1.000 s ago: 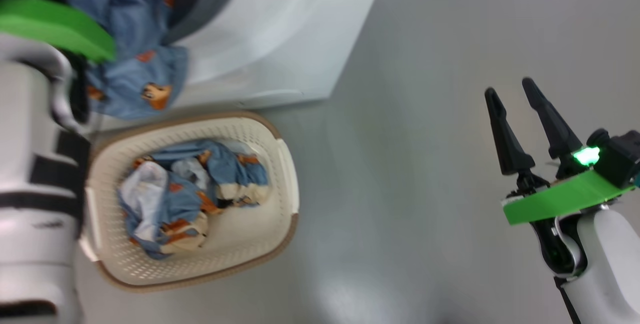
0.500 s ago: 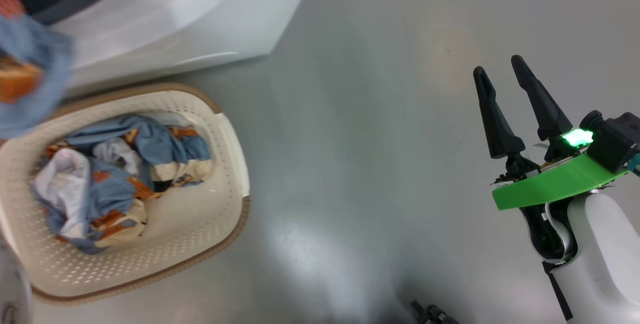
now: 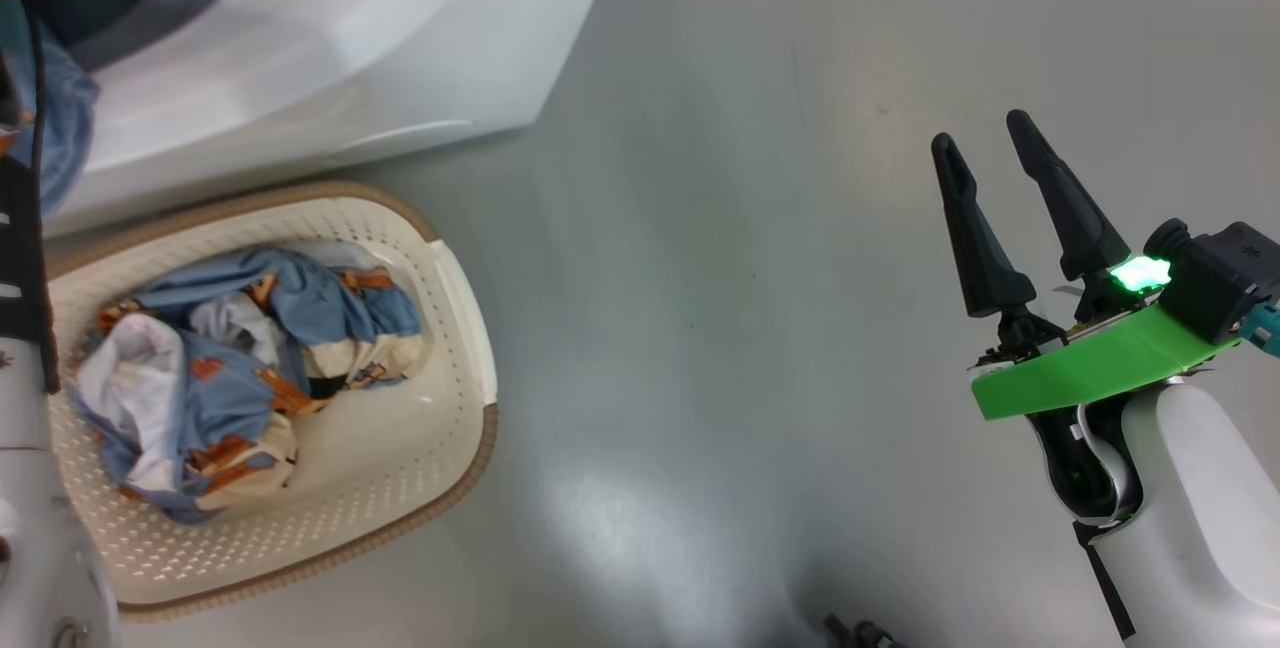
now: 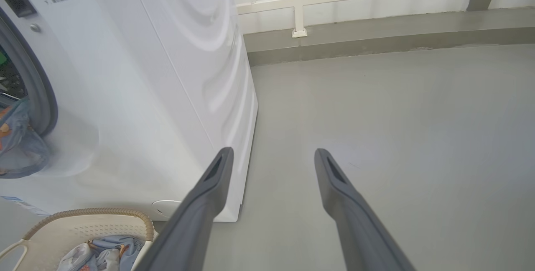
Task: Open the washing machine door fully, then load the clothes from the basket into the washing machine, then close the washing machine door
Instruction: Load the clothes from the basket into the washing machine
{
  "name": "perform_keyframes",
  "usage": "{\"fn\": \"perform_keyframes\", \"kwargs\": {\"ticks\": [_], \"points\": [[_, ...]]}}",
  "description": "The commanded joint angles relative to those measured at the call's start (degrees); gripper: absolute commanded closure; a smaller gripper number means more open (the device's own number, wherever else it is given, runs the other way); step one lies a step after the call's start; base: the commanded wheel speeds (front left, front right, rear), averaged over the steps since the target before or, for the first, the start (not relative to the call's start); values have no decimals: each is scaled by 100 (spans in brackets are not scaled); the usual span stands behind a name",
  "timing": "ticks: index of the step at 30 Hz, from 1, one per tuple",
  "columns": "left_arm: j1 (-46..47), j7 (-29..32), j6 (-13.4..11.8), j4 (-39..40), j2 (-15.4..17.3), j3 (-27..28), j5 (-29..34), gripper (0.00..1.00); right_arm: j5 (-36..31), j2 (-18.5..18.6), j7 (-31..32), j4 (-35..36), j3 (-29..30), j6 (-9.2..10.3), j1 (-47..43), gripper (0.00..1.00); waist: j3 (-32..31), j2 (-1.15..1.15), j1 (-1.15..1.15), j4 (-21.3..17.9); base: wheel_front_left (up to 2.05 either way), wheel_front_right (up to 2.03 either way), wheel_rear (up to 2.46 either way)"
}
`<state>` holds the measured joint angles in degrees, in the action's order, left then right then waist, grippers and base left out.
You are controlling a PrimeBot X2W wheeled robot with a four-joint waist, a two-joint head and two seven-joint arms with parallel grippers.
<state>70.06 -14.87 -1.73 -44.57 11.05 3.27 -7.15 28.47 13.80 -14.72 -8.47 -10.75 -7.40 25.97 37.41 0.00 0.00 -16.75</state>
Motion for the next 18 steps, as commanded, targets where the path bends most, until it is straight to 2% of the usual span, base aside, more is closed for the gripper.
{"fn": "perform_keyframes", "kwargs": {"ticks": [1,18], "points": [[-164,-13,44,93,171,108,11,0,40,59,-28,76,-109,-9,-131,0,-187,0,0,120,0,0,0],[-1567,-13,460,325,-209,168,-17,0,14,35,-28,-108,-114,-9,-391,0,-1307,0,0,527,0,0,0]]}}
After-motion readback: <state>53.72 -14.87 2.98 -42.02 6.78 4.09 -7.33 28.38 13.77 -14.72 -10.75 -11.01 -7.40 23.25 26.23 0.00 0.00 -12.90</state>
